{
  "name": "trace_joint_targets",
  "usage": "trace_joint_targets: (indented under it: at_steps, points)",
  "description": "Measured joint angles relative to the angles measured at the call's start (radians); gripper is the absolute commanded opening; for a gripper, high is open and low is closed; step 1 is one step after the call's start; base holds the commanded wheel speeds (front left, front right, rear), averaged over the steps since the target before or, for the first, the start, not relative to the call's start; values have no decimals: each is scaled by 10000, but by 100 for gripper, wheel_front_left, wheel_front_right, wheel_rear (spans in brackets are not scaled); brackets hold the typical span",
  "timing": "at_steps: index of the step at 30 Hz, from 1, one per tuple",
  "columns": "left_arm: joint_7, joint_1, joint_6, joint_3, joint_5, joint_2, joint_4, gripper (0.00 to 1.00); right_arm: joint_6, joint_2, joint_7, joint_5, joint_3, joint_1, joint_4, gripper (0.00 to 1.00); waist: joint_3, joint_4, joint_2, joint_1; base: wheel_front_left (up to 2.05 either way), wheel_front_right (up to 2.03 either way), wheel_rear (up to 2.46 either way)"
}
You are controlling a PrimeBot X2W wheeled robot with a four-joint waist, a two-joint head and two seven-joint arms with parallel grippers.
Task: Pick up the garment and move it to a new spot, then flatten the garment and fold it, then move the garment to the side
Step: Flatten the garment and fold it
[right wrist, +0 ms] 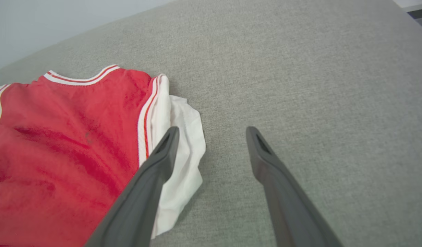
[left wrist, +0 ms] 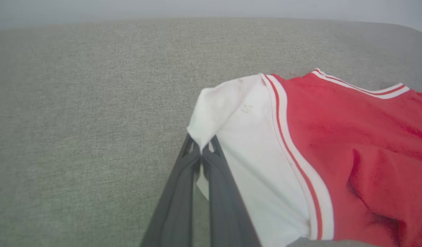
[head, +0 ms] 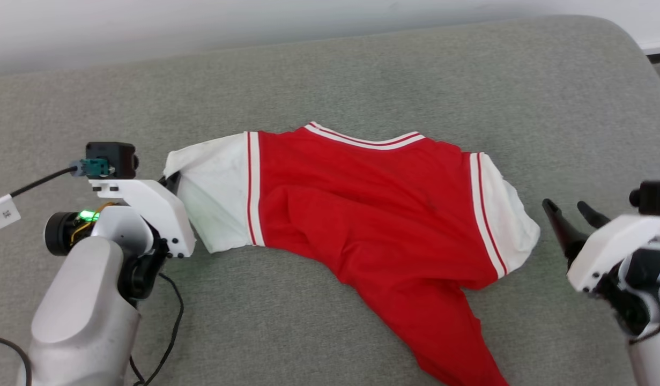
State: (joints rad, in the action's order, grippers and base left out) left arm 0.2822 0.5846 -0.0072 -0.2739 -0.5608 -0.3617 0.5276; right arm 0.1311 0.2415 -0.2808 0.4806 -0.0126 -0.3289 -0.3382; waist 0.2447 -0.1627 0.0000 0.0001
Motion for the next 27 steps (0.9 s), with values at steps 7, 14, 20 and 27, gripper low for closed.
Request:
trace_joint_targets:
  at_steps: [7, 14, 20, 27]
  points:
    - [-556, -483, 527, -127, 337, 153, -1785, 0, 0, 978, -2184, 1055, 1225, -1723, -1129, 100, 235, 465, 0, 0, 0, 0, 0]
    - [-560, -661, 823, -270, 587, 113, -3175, 0, 0, 1386, -3578, 1649, 2460, -2541, -1952, 100, 704, 871, 0, 0, 0, 0, 0]
    - [-412, -743, 999, -337, 677, -4, -3850, 0, 2, 1695, -4345, 2305, 3260, -3282, -2675, 83, 1013, 1019, 0, -1, 0, 0, 0]
    - [-286, -852, 1078, -360, 665, -69, -4017, 0, 0, 1900, -4314, 3007, 4107, -3658, -2871, 0, 1093, 1010, 0, -1, 0, 0, 0]
